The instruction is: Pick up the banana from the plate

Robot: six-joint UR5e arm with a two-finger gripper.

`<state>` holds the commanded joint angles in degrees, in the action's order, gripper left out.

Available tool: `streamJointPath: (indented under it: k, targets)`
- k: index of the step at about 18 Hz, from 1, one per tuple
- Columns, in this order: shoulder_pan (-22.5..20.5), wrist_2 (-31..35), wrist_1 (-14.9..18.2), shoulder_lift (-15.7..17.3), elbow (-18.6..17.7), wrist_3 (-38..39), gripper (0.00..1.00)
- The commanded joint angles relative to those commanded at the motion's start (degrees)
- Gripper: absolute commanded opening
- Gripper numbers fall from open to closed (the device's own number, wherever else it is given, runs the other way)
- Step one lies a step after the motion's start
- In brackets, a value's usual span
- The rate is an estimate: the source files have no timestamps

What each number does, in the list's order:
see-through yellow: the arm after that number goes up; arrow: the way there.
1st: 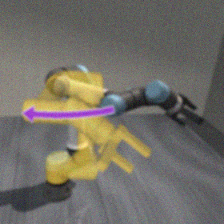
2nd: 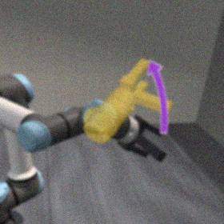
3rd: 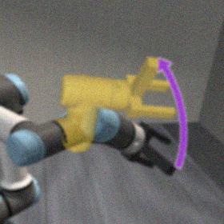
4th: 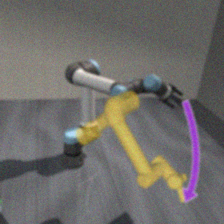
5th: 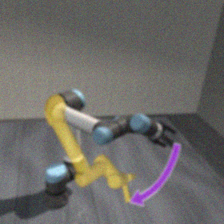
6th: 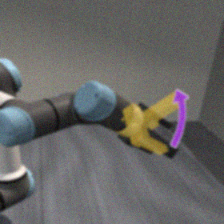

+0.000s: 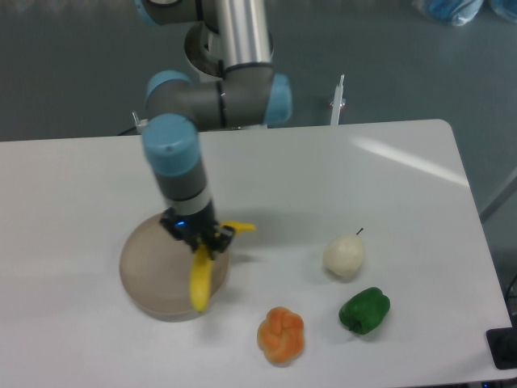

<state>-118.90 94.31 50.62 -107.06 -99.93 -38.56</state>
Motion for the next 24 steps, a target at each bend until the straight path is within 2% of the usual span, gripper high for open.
streamJointPath:
  k: [2, 9, 13, 24]
  targets:
    - [-3.52, -0.18, 0.00, 1.41, 0.00, -5.09, 0.32]
    - [-9.59, -0.18, 1.41, 2.21, 3.24, -15.48, 0.32]
    - [-11.79, -0.52, 1.67, 2.12, 3.69, -17.51, 0.32]
    - [-13.20, -0.44, 1.58, 1.77, 4.39, -17.95, 0.32]
